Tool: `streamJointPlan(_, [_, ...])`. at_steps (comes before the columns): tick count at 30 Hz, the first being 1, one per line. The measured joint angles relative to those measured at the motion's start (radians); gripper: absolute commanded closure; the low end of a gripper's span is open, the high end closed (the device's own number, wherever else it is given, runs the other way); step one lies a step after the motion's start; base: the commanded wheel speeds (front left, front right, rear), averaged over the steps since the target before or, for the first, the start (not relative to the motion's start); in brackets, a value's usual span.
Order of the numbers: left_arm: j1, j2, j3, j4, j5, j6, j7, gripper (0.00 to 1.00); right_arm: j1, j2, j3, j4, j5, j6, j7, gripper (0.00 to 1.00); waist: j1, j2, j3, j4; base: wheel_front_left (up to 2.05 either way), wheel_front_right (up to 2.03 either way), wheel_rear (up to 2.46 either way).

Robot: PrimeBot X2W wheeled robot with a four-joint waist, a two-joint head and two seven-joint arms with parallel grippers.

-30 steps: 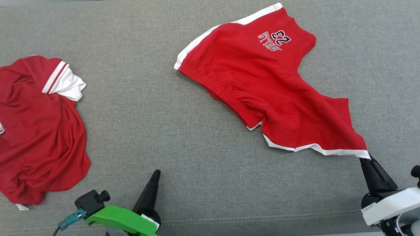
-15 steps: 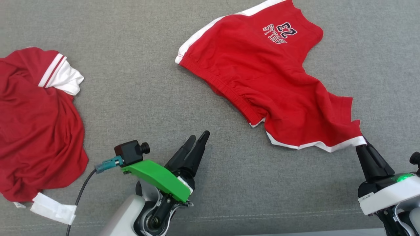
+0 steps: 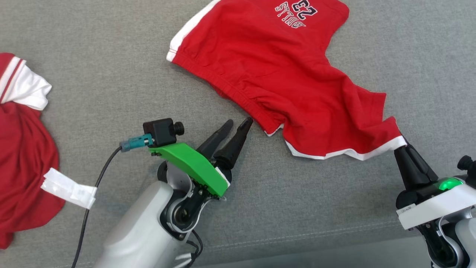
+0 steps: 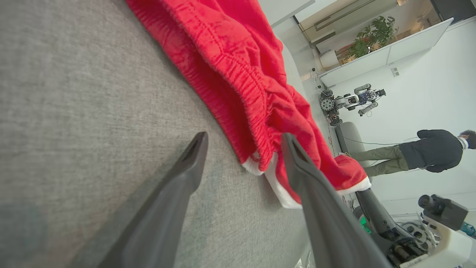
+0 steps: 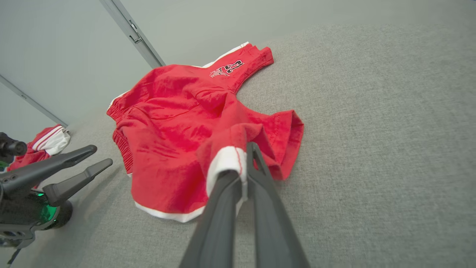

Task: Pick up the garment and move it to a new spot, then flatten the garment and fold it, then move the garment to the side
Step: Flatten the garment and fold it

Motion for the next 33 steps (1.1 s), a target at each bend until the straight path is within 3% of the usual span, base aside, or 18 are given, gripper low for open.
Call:
streamJointPlan(12, [-0.101, 0.011, -0.033, 0.078, 0.04, 0.007, 0.029, 0.0, -0.034, 0.028, 0.002, 0.039, 0.0, 0.003, -0.005, 1.0, 0.0, 0.0, 0.048, -0.077, 0.0, 0.0, 0.0])
streamJointPlan(33, [-0.115, 0.005, -0.114, 0.137, -0.007, 0.01, 0.107, 0.0, -0.031, 0.032, 0.008, 0.075, 0.0, 0.008, -0.014, 1.0, 0.0, 0.0, 0.009, -0.052, 0.0, 0.0, 0.0])
